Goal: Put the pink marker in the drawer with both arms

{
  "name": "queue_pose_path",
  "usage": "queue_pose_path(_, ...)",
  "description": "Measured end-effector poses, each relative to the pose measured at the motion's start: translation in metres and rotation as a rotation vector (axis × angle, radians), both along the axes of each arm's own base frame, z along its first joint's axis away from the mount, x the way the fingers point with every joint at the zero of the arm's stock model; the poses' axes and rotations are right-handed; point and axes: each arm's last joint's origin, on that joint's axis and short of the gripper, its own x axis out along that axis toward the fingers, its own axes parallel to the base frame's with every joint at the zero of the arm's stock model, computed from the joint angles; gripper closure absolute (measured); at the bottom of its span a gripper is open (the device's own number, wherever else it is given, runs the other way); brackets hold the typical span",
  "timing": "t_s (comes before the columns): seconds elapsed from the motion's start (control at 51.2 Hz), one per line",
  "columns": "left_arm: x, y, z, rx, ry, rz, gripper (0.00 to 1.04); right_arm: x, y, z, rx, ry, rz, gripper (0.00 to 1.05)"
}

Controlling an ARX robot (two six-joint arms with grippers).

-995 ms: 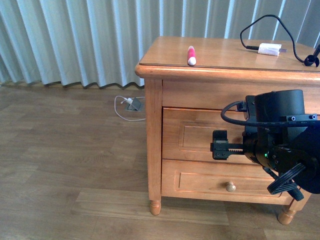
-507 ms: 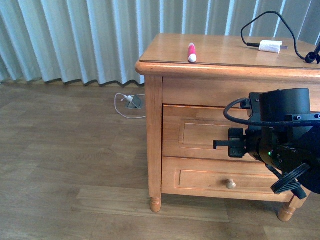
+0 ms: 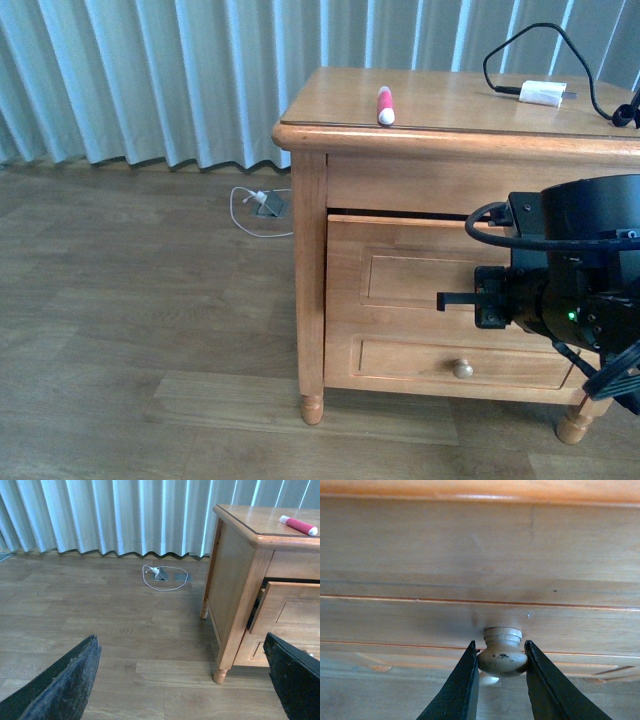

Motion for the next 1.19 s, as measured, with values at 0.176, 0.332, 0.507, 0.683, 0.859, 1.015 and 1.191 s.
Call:
queue_pose_path(0.176,0.0,0.0,0.0,0.0,0.0,0.0,0.06,-0.031,-0.005,0.004,0.032,0.053,0.007,0.83)
queue_pose_path(0.332,0.0,0.0,0.0,0.0,0.0,0.0,0.06,-0.068,-0.009,0.006,0.046,0.096,0.021,0.83)
queue_pose_path(0.507,0.0,0.0,0.0,0.0,0.0,0.0,0.06,-0.101,-0.01,0.009,0.037,0.109,0.032,0.83)
queue_pose_path(0.683,0.0,0.0,0.0,0.0,0.0,0.0,0.06,-0.123,-0.009,0.009,0.026,0.122,0.039,0.73)
queue_pose_path(0.859,0.0,0.0,0.0,0.0,0.0,0.0,0.06,-0.134,-0.013,0.019,0.019,0.123,0.024,0.46)
queue_pose_path(1.015,0.0,0.0,0.0,0.0,0.0,0.0,0.06,-0.148,-0.02,0.044,0.029,0.098,0.012,0.23)
queue_pose_path(1.191,0.0,0.0,0.0,0.0,0.0,0.0,0.06,-0.171,-0.027,0.083,0.077,0.042,0.046,0.09)
